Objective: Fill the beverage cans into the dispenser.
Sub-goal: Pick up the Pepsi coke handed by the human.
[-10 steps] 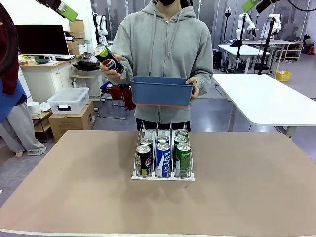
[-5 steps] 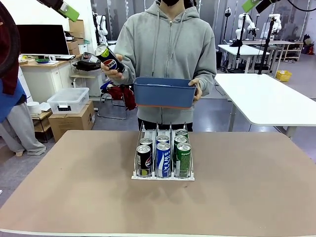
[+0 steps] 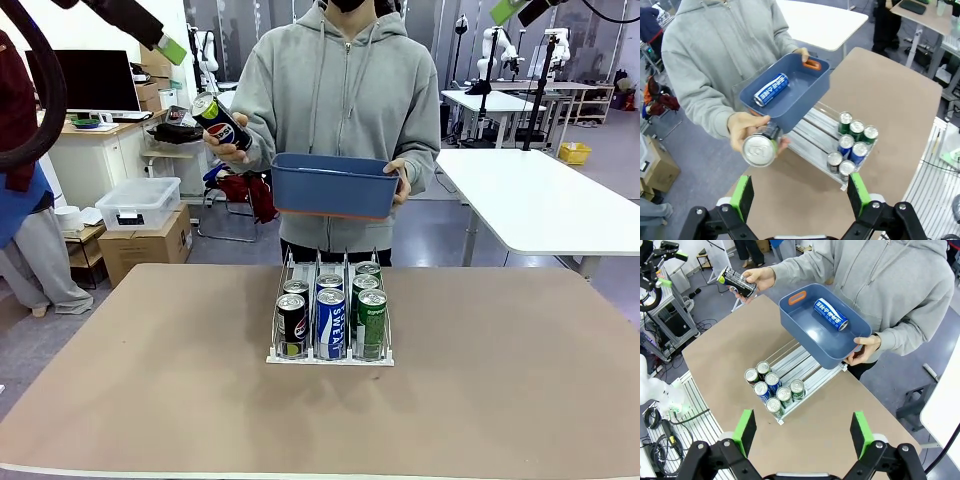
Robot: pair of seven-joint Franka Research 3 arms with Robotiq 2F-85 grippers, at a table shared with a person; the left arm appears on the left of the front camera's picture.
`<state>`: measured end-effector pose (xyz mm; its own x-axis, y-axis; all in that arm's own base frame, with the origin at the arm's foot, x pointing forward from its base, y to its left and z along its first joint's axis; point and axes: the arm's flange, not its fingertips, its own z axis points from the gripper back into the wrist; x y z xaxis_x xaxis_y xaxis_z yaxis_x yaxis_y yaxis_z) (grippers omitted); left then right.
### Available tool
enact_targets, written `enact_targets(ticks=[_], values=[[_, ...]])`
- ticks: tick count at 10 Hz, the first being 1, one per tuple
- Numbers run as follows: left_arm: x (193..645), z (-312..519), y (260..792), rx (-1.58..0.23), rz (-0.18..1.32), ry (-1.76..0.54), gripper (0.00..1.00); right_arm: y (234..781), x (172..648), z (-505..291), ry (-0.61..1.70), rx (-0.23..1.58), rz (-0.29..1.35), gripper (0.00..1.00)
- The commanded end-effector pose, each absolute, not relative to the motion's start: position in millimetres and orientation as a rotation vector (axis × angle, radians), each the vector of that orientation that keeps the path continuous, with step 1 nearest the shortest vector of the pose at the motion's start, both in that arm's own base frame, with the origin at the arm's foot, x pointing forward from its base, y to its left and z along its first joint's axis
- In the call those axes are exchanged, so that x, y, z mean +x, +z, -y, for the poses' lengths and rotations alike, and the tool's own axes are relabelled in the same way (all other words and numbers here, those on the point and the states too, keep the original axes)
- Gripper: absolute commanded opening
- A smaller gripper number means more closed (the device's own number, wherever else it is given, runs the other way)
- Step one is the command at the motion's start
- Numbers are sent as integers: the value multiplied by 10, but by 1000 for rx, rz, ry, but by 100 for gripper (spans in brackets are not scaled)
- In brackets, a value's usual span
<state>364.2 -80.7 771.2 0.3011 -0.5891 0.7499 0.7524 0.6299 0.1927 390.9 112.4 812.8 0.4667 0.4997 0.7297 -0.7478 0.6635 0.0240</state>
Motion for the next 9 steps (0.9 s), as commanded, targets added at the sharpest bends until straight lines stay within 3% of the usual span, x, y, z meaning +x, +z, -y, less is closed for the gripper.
enact_targets(ticks=[1,9], values=[[3743,864,7626,-122,918,-873,100,8119,3902,-1116,785,367,757,100],[4377,981,7311,-173,890,-836,100,8119,3902,-1116,785,367,757,100]])
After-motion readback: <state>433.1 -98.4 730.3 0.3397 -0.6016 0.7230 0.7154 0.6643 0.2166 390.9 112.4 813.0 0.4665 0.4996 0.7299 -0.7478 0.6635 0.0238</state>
